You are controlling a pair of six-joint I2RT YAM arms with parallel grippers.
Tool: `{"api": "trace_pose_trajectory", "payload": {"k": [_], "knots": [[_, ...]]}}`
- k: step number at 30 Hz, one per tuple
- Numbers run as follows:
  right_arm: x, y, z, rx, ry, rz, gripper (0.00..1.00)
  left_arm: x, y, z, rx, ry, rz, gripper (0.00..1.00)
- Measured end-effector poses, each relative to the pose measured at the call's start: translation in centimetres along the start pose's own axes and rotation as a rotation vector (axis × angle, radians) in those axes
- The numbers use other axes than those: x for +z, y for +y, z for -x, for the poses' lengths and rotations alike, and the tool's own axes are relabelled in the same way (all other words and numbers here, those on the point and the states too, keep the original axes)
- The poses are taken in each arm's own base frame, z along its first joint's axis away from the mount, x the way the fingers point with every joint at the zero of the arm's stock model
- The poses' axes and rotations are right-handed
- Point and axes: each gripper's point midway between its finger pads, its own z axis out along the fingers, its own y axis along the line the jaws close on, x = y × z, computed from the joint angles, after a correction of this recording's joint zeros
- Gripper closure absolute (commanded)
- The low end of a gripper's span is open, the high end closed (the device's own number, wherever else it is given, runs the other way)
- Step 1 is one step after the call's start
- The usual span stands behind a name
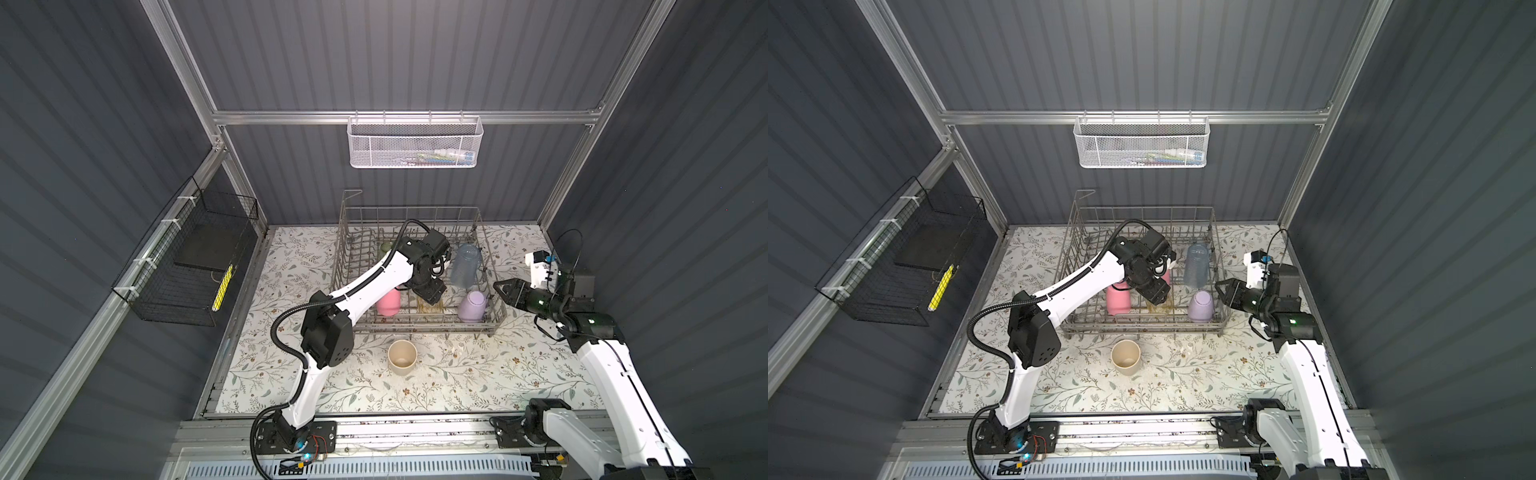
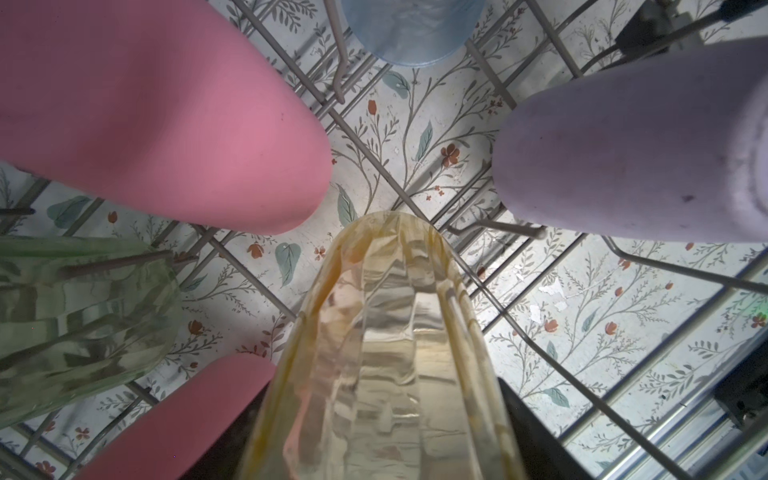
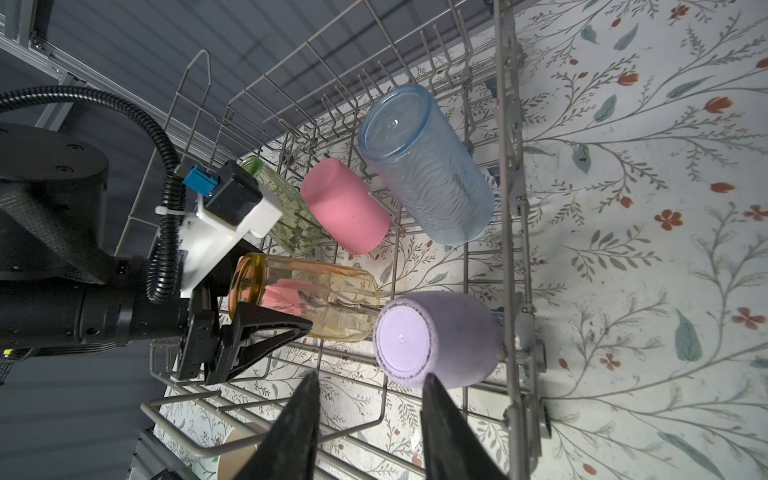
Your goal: Load the cups into the dish rack
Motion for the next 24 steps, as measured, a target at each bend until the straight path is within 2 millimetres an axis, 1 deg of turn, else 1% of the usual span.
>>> {"api": "trace_pose_trajectory", "payload": {"k": [5,16,21,24], "knots": [[-0.01,0.05,-0.02,0.0,0.001,0.003,0.58,0.72,0.01,0.33,0.004,-0.002,0.009,0.47],[0.18,-0.3,-0.46,0.011,0.012,0.002,0.58,0.95,-0.28,0.48,0.01,-0.011,0.007,0.42],[0.21,-0.33,-0.56,0.015,0.014,0.002,0.58,1.04,-0.33,0.64,0.005,-0.033,0.006,0.3],[0.21,-0.31,-0.56,0.015,0.015,0.003,0.58,1.06,-0.36,0.7,0.004,-0.038,0.006,0.3]]}}
